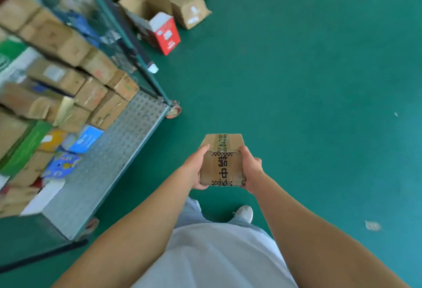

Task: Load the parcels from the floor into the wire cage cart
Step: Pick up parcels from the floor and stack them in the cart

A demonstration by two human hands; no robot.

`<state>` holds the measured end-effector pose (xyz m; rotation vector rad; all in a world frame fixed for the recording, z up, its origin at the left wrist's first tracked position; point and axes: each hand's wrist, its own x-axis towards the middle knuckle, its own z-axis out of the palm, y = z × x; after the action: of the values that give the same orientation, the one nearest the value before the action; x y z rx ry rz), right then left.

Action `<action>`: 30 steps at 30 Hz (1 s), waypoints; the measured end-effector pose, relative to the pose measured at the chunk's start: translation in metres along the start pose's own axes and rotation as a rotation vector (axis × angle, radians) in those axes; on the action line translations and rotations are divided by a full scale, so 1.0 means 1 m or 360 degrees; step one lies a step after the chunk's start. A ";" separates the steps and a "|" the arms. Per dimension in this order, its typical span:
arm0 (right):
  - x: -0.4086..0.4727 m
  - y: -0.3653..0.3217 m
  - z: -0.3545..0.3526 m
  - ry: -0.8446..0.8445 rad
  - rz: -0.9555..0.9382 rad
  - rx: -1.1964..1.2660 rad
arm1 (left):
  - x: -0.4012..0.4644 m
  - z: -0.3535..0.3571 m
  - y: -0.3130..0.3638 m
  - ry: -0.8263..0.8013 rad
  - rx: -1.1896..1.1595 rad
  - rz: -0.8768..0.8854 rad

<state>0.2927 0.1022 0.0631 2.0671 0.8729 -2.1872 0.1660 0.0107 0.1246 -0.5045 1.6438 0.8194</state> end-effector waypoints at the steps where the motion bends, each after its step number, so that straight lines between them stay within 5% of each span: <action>1: -0.002 -0.001 0.015 -0.0029 -0.0009 -0.0064 | 0.000 -0.016 -0.002 -0.0004 -0.0087 0.0011; 12: -0.041 0.004 0.253 -0.0374 -0.0277 -0.0767 | 0.009 -0.241 -0.011 0.0078 -0.1020 0.0178; 30: -0.128 0.061 0.598 -0.0768 -0.0664 -0.1364 | 0.021 -0.548 0.011 0.0448 -0.1666 0.0621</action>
<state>-0.2177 -0.2313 0.1424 0.9802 1.8333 -1.7894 -0.2106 -0.3875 0.1518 -1.0639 1.4739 1.9909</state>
